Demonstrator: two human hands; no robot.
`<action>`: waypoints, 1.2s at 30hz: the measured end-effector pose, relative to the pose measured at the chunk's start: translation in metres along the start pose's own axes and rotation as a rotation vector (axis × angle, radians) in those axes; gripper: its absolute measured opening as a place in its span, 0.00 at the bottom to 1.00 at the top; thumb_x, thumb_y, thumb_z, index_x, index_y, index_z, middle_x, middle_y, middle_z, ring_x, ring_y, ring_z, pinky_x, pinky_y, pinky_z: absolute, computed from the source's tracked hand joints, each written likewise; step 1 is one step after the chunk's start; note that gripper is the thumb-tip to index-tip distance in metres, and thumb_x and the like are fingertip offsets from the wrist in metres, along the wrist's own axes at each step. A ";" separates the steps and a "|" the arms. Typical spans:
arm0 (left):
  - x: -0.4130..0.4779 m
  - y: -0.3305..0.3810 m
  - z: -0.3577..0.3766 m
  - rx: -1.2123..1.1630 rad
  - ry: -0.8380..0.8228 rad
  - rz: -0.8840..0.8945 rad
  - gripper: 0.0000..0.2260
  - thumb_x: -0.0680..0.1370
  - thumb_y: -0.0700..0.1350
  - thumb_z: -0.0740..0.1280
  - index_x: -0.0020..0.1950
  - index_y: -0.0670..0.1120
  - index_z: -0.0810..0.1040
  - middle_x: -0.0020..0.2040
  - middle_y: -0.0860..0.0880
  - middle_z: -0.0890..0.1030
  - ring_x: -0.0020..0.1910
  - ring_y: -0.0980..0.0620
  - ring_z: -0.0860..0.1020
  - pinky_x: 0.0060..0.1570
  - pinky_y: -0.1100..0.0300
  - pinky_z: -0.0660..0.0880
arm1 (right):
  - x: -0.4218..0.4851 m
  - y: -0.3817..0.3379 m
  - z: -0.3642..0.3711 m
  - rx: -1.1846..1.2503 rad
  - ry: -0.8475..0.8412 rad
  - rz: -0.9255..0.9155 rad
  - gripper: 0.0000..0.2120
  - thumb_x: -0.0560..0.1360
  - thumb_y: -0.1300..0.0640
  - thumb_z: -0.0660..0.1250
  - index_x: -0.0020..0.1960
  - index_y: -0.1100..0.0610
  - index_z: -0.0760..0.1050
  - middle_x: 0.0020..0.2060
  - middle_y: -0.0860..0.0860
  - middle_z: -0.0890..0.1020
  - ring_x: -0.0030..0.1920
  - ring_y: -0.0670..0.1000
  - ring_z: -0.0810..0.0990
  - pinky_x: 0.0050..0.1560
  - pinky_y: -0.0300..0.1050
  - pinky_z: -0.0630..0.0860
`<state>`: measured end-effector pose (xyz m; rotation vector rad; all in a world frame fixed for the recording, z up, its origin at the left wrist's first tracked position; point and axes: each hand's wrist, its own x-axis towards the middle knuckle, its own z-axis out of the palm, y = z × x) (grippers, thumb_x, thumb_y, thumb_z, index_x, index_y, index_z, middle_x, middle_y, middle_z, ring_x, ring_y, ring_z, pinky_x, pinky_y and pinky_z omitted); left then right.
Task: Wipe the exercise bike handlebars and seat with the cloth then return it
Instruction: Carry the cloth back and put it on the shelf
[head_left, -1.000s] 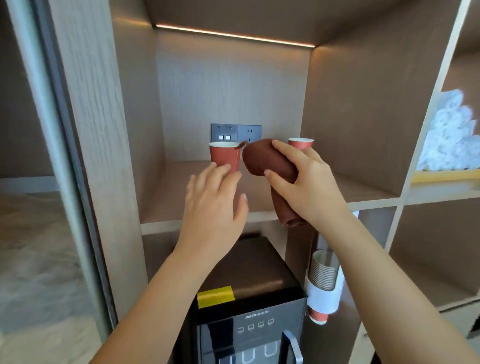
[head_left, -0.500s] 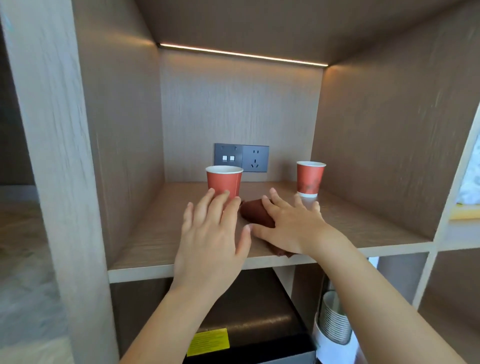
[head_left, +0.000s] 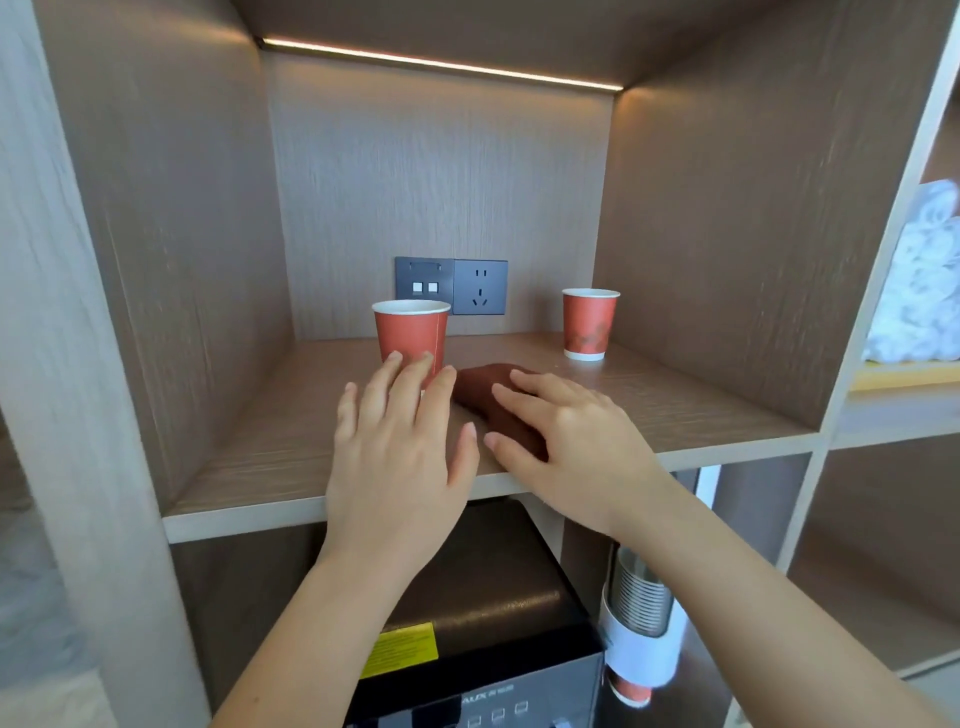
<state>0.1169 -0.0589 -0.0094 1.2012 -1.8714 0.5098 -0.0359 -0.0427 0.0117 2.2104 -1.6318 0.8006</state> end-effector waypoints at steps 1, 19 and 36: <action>0.000 0.003 0.001 -0.002 -0.001 0.007 0.19 0.72 0.46 0.69 0.61 0.40 0.76 0.62 0.39 0.76 0.64 0.39 0.71 0.62 0.39 0.61 | -0.004 0.003 0.001 -0.009 -0.014 -0.007 0.22 0.76 0.43 0.56 0.69 0.47 0.65 0.71 0.47 0.66 0.70 0.50 0.62 0.68 0.51 0.60; 0.010 0.083 0.044 0.002 -0.060 0.132 0.18 0.77 0.48 0.55 0.60 0.42 0.77 0.61 0.42 0.78 0.61 0.42 0.74 0.58 0.44 0.71 | -0.009 0.125 -0.027 -0.061 -0.142 0.313 0.21 0.78 0.44 0.52 0.70 0.43 0.61 0.73 0.42 0.58 0.72 0.49 0.57 0.71 0.52 0.55; 0.004 0.098 0.049 0.084 0.020 0.065 0.21 0.76 0.51 0.53 0.60 0.42 0.77 0.61 0.43 0.78 0.61 0.43 0.74 0.61 0.46 0.68 | -0.030 0.145 -0.015 -0.006 0.358 0.307 0.14 0.76 0.54 0.61 0.60 0.54 0.76 0.65 0.52 0.74 0.65 0.57 0.69 0.68 0.60 0.53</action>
